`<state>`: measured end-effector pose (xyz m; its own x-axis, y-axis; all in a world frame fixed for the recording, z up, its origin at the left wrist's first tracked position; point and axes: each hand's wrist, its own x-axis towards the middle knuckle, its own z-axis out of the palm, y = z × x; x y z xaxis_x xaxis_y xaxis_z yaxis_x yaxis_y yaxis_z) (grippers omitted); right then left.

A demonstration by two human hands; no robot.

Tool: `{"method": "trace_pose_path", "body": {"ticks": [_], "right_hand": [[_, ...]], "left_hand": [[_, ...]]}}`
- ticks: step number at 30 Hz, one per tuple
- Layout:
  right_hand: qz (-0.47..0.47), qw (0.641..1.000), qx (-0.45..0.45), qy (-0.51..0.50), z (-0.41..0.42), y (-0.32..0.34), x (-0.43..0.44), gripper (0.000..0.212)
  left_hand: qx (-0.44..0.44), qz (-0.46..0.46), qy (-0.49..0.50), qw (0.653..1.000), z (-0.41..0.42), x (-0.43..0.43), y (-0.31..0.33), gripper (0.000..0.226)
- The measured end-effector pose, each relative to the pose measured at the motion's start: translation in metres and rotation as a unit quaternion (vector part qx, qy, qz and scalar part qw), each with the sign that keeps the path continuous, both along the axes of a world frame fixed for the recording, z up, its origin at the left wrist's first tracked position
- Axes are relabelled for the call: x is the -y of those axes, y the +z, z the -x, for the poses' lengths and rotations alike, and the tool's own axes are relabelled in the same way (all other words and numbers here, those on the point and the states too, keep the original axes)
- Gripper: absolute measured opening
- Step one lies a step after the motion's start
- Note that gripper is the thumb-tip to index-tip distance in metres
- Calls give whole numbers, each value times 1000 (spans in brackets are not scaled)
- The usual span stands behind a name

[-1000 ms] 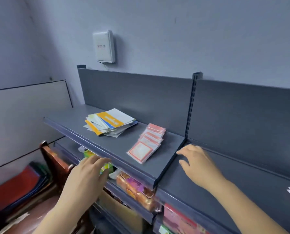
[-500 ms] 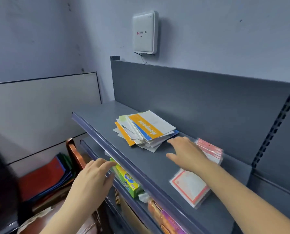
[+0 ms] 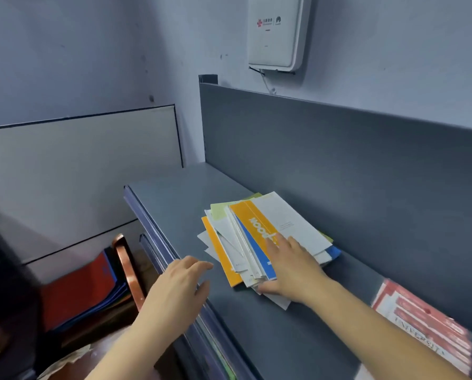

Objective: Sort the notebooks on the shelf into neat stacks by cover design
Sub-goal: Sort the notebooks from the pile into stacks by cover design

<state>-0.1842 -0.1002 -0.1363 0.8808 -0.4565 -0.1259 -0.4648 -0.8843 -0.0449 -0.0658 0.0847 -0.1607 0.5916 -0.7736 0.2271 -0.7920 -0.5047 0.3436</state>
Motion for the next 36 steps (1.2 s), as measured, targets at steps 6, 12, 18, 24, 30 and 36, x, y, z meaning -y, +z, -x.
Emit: {"method": "trace_pose_path", "body": {"ticks": [6, 12, 18, 24, 30, 36], "right_hand": [[-72, 997, -4, -5, 4, 19, 8, 79], [-126, 990, 42, -52, 2, 25, 12, 38], [-157, 933, 266, -187, 4, 27, 15, 44], [7, 999, -14, -42, -20, 20, -34, 65], [-147, 947, 155, -241, -18, 23, 22, 59], [-113, 944, 117, -287, -24, -4, 24, 50]], "left_hand": [[-52, 32, -58, 996, -37, 34, -9, 36], [-115, 72, -111, 985, -60, 68, -13, 32], [-241, 83, -137, 957, -68, 82, -8, 37], [-376, 72, -94, 919, -70, 89, 1, 59], [-331, 56, -79, 939, -63, 90, 6, 20], [-344, 80, -70, 933, -62, 85, 2, 22]]}}
